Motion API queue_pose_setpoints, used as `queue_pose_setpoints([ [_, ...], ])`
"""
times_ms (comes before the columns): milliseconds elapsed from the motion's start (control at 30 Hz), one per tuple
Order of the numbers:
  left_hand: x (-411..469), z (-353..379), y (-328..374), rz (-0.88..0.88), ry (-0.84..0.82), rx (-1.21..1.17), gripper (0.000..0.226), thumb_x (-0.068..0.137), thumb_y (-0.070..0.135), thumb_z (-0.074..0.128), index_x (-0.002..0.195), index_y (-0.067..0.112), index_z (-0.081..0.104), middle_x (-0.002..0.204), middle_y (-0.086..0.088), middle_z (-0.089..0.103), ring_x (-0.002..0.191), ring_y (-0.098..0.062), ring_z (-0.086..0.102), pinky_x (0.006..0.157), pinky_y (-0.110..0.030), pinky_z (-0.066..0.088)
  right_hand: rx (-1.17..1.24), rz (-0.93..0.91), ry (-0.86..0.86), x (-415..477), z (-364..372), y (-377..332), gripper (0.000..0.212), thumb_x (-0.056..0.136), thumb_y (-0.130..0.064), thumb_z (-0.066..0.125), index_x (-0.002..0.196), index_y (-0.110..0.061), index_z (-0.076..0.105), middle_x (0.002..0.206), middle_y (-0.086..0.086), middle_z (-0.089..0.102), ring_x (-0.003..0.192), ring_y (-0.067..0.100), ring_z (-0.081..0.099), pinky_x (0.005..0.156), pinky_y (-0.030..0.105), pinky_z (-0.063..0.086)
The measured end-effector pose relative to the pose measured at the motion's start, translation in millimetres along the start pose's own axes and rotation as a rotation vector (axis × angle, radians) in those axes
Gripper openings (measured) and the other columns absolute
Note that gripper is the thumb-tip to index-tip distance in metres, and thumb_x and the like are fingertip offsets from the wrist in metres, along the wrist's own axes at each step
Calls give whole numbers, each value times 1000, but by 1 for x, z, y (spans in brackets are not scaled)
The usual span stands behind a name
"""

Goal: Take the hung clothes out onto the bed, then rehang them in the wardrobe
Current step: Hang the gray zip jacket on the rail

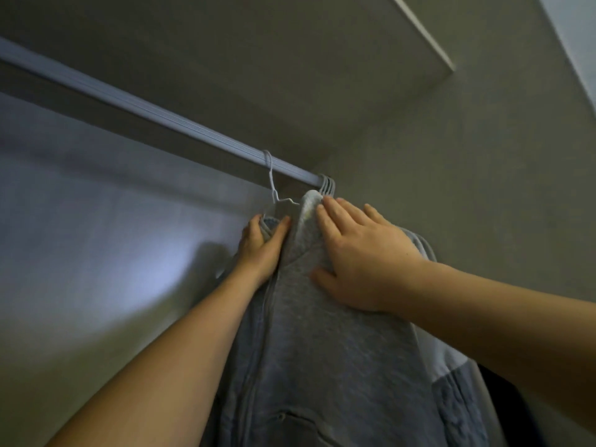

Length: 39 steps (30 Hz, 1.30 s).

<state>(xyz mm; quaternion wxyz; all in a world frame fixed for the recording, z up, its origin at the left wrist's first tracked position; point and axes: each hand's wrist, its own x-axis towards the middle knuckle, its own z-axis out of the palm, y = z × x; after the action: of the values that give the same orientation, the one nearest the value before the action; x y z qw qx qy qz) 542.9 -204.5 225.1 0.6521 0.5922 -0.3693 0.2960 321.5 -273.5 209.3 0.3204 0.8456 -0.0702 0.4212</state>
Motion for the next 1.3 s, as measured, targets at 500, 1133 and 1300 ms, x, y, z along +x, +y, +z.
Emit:
queue_pose_setpoints([
  [500, 3, 88, -17, 8, -151, -159, 82, 82, 72, 55, 146, 24, 39, 141, -4, 53, 126, -20, 51, 102, -29, 37, -223, 80, -65, -6, 42, 45, 100, 89, -72, 29, 154, -7, -9, 163, 12, -11, 151, 26, -8, 121, 51, 0],
  [1133, -57, 45, 23, 130, -113, 81, 103, 73, 82, 36, 157, 25, 17, 166, -1, 11, 152, -17, 11, 123, -39, 13, -77, 79, -81, -66, 7, 53, 82, 92, -65, 15, 156, -16, 5, 164, 2, 5, 151, 20, 1, 121, 50, 2],
  [1300, -137, 48, 66, 474, -161, 236, 90, 81, 76, 30, 157, 27, 19, 166, 2, 7, 153, -17, 0, 124, -41, 3, -62, 55, -36, -137, -10, 58, 78, 93, -62, 21, 156, -16, 14, 163, 2, 15, 151, 21, 8, 121, 52, 7],
])
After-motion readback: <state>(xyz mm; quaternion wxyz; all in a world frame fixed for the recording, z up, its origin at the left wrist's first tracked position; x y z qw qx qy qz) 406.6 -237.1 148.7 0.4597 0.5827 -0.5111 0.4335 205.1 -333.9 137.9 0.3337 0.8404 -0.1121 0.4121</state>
